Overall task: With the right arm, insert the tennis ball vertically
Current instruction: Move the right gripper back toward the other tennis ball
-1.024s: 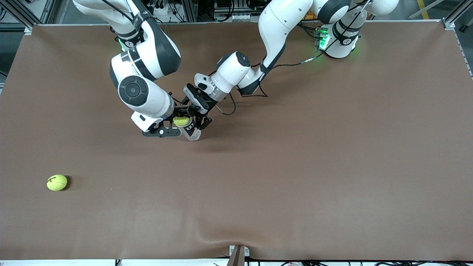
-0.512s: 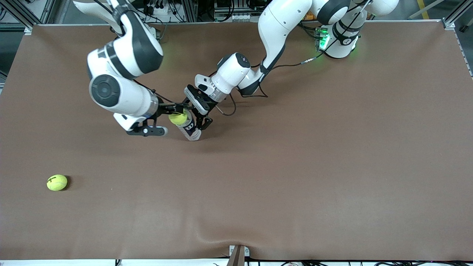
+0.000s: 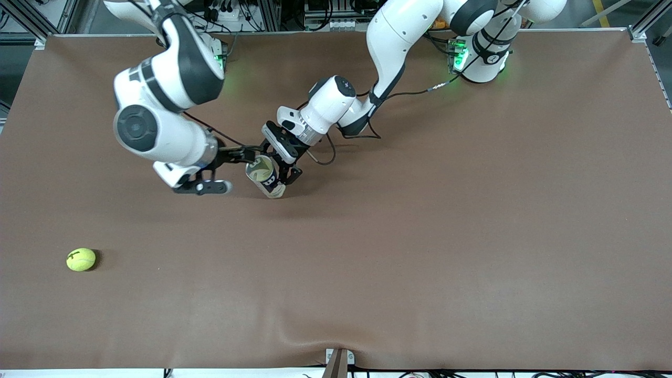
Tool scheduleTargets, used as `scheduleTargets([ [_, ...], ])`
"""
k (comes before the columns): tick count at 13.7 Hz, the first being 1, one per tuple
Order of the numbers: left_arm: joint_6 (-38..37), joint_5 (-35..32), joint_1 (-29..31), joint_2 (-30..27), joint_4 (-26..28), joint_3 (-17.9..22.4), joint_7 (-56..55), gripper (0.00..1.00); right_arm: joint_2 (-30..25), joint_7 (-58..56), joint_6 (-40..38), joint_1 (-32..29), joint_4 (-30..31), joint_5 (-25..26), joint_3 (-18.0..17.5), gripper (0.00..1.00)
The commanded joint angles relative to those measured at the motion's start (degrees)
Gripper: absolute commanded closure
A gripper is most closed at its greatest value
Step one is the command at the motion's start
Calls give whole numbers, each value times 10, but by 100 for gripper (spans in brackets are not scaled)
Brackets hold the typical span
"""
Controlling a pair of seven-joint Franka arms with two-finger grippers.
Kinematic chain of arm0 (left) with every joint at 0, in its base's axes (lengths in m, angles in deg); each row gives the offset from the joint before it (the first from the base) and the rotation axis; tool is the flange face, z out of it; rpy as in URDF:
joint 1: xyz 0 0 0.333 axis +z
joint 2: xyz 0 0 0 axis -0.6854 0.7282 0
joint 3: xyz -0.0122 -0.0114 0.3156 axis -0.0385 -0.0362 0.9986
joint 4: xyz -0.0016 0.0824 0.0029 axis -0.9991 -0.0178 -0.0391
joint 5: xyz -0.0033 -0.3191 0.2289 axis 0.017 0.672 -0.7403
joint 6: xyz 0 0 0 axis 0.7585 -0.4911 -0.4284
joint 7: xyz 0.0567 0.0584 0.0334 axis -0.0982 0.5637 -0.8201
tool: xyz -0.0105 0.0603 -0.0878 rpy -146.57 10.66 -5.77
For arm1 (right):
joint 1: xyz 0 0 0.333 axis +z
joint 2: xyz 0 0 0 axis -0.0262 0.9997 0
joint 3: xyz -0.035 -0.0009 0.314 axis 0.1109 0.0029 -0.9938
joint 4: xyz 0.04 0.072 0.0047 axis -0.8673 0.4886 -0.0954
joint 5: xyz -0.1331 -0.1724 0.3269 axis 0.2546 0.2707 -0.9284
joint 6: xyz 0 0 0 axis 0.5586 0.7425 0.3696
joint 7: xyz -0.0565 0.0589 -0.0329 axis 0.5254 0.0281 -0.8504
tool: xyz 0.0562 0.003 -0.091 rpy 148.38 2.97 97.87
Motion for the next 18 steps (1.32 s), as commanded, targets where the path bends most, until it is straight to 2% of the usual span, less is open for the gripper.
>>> scheduleTargets([
  [1,5,13,-7,10,-12,4,-3,25,1,-155,-9,-142,-23,-8,-5,0],
  [2,6,13,-7,10,-12,4,-3,25,0,-183,-6,-166,-28,9,-3,0],
  [4,7,13,-7,10,-11,4,-3,25,28,-188,-3,-187,-73,135,-5,0],
  [5,7,13,-7,10,-12,4,-3,25,43,-188,-3,-191,-93,185,-5,0],
  [6,7,13,-7,10,-11,4,-3,25,61,-188,-2,-197,-113,209,-5,0],
  [8,7,13,-7,10,-12,4,-3,28,95,-188,-2,-240,-149,203,-5,0],
  [12,7,13,-7,11,-12,4,-3,29,133,-239,106,-292,-154,205,-5,0],
  [14,7,13,-7,11,-11,4,-3,26,158,-241,127,-313,-157,206,-6,0],
  [16,7,13,-7,11,-11,4,-3,20,177,-251,190,-336,-157,205,-5,0],
  [18,7,13,-7,13,-12,4,-3,20,205,-297,227,-356,-157,204,-6,0],
])
